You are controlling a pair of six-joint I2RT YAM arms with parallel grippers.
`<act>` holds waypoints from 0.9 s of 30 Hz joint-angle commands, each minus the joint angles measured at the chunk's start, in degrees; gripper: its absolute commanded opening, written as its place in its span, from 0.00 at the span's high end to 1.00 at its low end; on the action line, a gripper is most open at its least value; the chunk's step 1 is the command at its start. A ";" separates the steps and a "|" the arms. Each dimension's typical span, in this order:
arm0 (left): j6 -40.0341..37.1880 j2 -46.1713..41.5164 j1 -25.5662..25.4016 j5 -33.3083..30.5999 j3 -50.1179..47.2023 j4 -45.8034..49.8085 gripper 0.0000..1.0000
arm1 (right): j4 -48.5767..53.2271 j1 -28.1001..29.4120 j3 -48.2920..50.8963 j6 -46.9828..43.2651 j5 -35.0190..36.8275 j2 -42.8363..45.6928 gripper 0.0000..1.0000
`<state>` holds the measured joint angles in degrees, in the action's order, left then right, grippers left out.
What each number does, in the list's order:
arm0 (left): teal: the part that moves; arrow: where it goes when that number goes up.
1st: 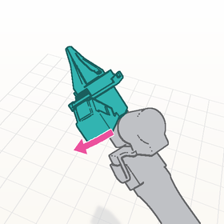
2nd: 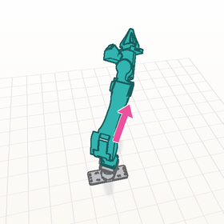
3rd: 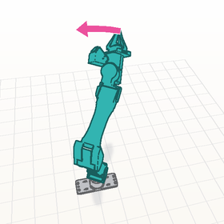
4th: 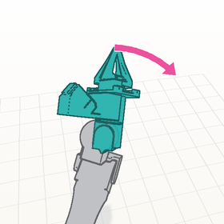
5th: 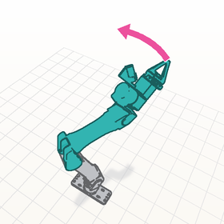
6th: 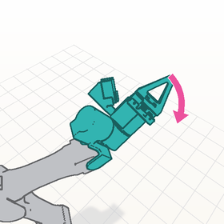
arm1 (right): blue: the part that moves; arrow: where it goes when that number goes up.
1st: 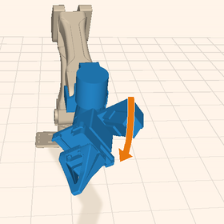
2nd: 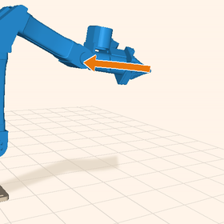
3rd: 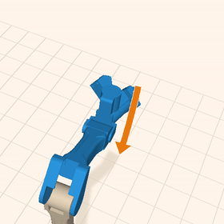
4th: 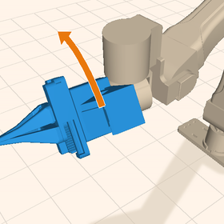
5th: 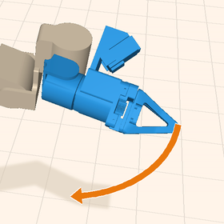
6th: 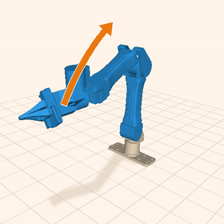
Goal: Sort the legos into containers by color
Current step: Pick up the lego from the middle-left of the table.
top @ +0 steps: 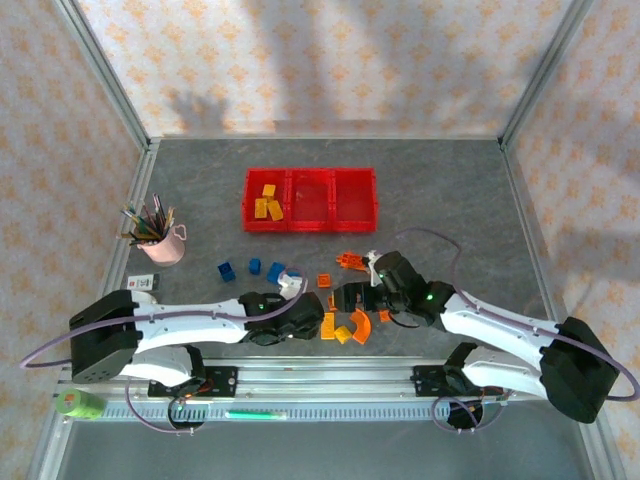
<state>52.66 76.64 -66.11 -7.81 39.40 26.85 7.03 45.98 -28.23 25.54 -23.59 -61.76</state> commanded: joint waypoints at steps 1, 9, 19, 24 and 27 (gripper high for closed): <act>0.64 1.93 -1.01 -1.77 1.95 1.87 0.28 | -1.67 0.25 0.70 0.56 0.47 0.96 0.00; -0.04 5.63 -1.06 -1.68 1.82 0.29 0.27 | -2.06 0.24 0.54 0.71 0.35 0.87 0.00; -0.02 6.20 -1.09 -1.84 0.08 -2.10 0.45 | -3.18 0.21 0.37 0.65 -0.34 0.63 0.00; 0.23 5.04 -1.08 -2.05 -0.31 -2.41 0.53 | -3.06 0.25 -0.22 0.51 -0.44 0.74 0.00; 0.56 3.81 -1.09 -2.98 -0.03 -1.60 0.55 | -2.94 0.23 -0.94 0.49 -0.75 1.15 0.00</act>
<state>52.64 82.48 -66.76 -8.16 39.72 24.86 4.91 45.98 -28.05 25.91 -24.05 -61.76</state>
